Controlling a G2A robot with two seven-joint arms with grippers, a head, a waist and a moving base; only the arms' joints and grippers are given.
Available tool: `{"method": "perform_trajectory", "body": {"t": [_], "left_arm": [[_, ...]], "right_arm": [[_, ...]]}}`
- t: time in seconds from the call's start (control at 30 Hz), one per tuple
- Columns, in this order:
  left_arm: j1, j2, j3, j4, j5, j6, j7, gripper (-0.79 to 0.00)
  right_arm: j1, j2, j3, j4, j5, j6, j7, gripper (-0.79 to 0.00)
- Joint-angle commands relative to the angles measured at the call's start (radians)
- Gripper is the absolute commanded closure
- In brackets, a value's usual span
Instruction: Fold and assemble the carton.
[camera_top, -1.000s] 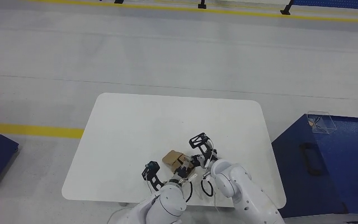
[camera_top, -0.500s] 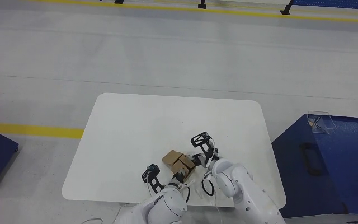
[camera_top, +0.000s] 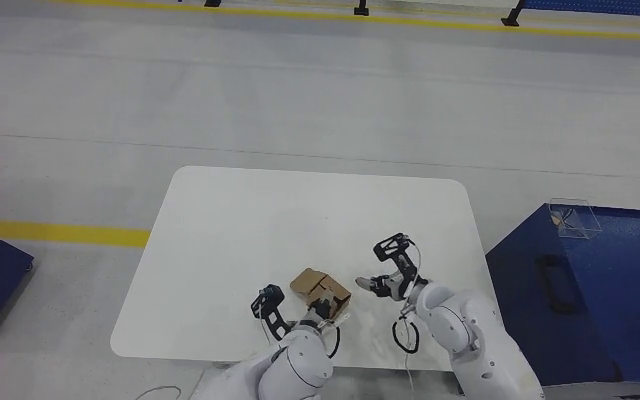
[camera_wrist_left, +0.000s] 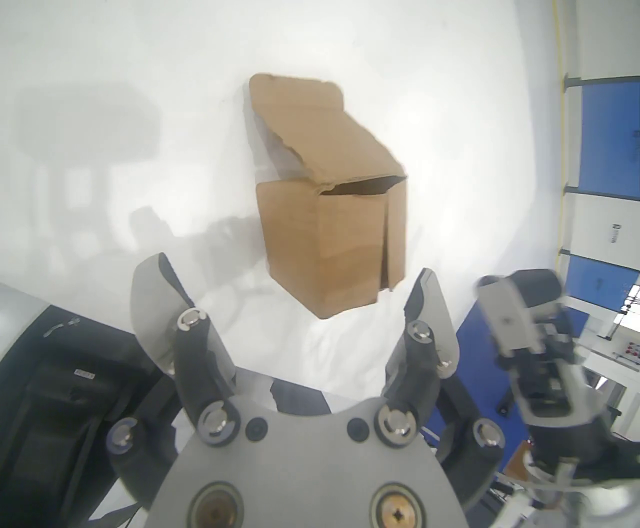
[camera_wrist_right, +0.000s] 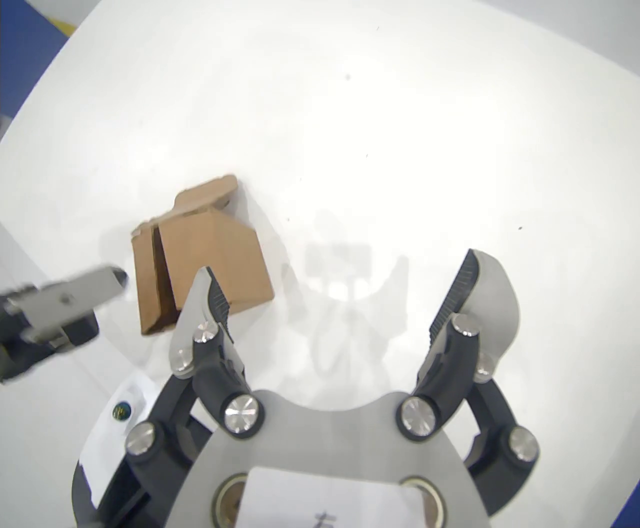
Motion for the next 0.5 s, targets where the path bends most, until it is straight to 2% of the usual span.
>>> {"method": "perform_trajectory", "body": {"t": [0.0,0.1,0.2,0.47], "left_arm": [[0.065,0.007,-0.059,-0.077,0.058,-0.038,0.038,-0.785],[0.077,0.007,-0.067,-0.087,0.064,-0.048,0.048,-0.785],[0.077,0.007,-0.067,-0.087,0.064,-0.048,0.048,-0.785],[0.077,0.007,-0.067,-0.087,0.064,-0.048,0.048,-0.785]], "right_arm": [[-0.02,0.007,0.016,0.007,-0.002,-0.059,0.031,-0.785],[-0.04,0.014,0.02,0.027,0.01,-0.113,0.063,-0.785],[-0.023,0.012,0.0,0.074,0.038,-0.121,0.075,-0.785],[0.049,-0.013,-0.13,0.173,-0.029,0.004,-0.044,-0.785]]}}
